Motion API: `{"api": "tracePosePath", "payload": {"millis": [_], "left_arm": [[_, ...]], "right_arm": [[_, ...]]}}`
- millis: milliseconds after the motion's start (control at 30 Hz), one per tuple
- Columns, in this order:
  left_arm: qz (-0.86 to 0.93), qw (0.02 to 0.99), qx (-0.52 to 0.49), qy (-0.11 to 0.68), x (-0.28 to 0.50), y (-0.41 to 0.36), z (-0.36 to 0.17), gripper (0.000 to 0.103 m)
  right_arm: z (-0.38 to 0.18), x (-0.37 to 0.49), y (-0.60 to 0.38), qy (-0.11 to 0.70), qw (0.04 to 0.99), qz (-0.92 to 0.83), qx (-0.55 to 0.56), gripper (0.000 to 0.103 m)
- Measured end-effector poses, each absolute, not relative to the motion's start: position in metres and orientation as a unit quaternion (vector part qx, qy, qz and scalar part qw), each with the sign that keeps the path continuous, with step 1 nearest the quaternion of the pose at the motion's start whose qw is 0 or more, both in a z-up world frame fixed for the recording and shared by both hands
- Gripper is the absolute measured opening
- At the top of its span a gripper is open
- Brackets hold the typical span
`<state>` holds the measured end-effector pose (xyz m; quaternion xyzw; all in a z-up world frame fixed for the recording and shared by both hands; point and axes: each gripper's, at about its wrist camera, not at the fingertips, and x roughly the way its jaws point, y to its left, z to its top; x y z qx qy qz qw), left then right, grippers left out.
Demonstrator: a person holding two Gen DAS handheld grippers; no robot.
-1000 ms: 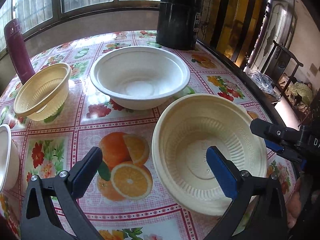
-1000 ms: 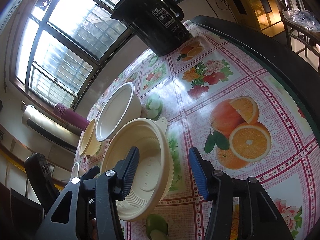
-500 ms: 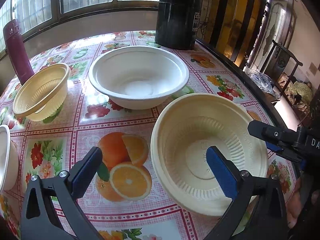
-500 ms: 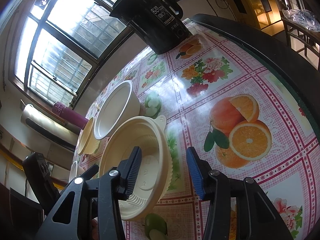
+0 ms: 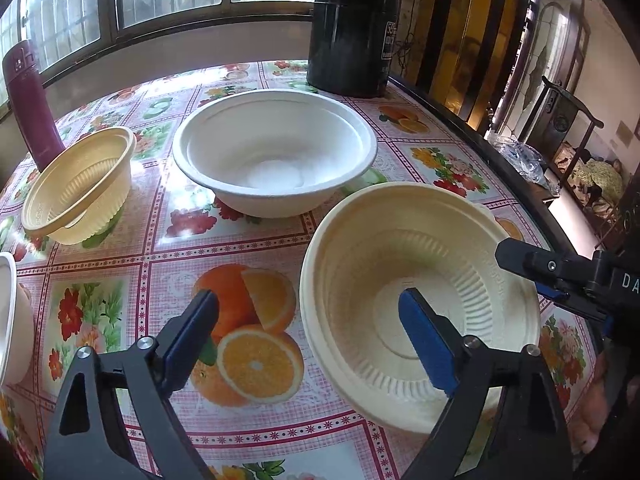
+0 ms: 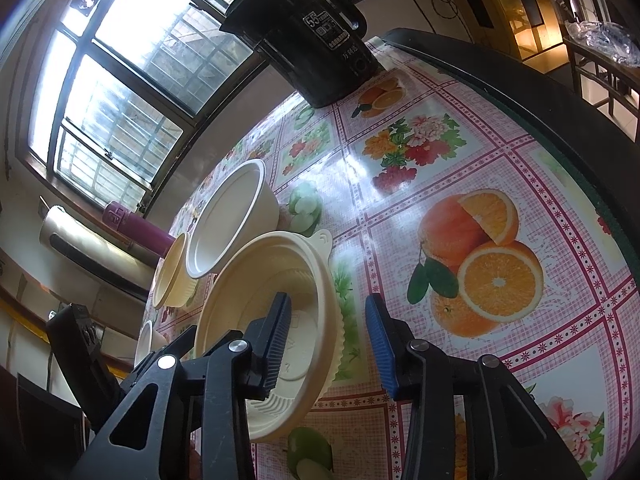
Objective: Organize plates and bowls
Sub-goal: 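Close both grippers on the cream ribbed bowl's rim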
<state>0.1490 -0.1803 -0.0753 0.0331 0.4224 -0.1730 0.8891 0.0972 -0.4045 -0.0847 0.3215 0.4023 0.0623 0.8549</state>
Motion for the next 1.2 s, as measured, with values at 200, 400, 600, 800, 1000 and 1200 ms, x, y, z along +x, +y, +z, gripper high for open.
{"api": "tracePosePath", "payload": {"millis": [200, 400, 600, 800, 1000, 1200], "left_arm": [[-0.19, 0.881, 0.026, 0.432, 0.1505, -0.181, -0.0786, 0.058], [-0.197, 0.881, 0.027, 0.429, 0.1495, -0.1825, -0.0775, 0.041], [-0.204, 0.876, 0.03, 0.436, 0.1504, -0.1849, -0.0799, 0.022], [-0.206, 0.876, 0.031, 0.435, 0.1509, -0.1849, -0.0796, 0.017], [-0.207, 0.876, 0.029, 0.436, 0.1519, -0.1845, -0.08, 0.017], [-0.207, 0.875, 0.028, 0.436, 0.1514, -0.1848, -0.0798, 0.017]], "right_arm": [[-0.0845, 0.097, -0.4045, 0.4, 0.856, 0.059, 0.321, 0.04], [-0.0851, 0.0983, -0.4043, 0.399, 0.857, 0.058, 0.322, 0.04], [-0.0853, 0.0991, -0.4039, 0.399, 0.857, 0.057, 0.32, 0.037], [-0.0857, 0.1008, -0.4027, 0.402, 0.858, 0.06, 0.314, 0.022], [-0.0858, 0.1019, -0.4012, 0.404, 0.861, 0.058, 0.304, 0.014], [-0.083, 0.1009, -0.3977, 0.401, 0.867, 0.057, 0.289, 0.011]]}}
